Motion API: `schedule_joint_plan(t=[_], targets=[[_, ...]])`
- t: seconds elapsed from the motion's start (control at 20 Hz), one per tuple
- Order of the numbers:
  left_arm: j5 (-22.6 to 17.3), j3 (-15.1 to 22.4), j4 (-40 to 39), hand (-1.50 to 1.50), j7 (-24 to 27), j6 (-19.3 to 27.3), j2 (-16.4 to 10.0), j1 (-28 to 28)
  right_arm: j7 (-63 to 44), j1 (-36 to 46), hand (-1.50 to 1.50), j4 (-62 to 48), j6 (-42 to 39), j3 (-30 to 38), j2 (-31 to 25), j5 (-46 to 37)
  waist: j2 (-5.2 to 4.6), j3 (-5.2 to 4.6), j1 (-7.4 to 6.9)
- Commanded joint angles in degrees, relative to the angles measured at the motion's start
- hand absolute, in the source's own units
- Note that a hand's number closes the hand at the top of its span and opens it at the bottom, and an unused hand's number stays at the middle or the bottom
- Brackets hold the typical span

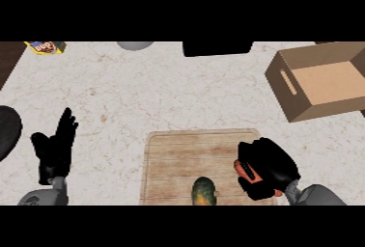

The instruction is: Pick the sweet potato from the cutting board and place it in the cardboard box

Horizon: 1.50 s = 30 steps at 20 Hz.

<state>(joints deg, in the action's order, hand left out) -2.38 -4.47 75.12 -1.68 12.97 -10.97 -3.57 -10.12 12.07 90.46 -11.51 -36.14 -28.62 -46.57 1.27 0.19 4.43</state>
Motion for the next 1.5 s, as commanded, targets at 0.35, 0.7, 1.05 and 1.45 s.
schedule_joint_plan(t=[0.35, 0.7, 1.05, 1.45], targets=[[-0.69, -1.51, 1.66, 0.00, -0.37, 0.54, -0.61, 2.69, 35.77, -16.52, 1.50, 15.14, 11.06, 21.29, -29.49, 18.84, 0.25, -0.03, 3.28], [-0.23, -0.83, 0.44, 0.00, 1.95, 1.11, 1.19, 2.31, 51.11, -22.81, 1.50, 7.71, 5.85, 44.52, -37.97, 39.72, -0.34, -0.20, 2.33], [-0.15, -0.01, 2.63, 0.00, -1.56, -1.73, -1.29, 0.04, 61.23, -27.20, 1.50, -6.81, -2.23, 63.19, -41.23, 45.28, -0.96, -0.18, -2.63], [3.23, 3.37, 0.79, 0.00, 0.07, -0.52, 2.24, -1.77, 57.28, -7.47, 1.50, -21.96, -6.84, 54.63, -40.47, 42.51, -1.55, -0.17, -5.70]])
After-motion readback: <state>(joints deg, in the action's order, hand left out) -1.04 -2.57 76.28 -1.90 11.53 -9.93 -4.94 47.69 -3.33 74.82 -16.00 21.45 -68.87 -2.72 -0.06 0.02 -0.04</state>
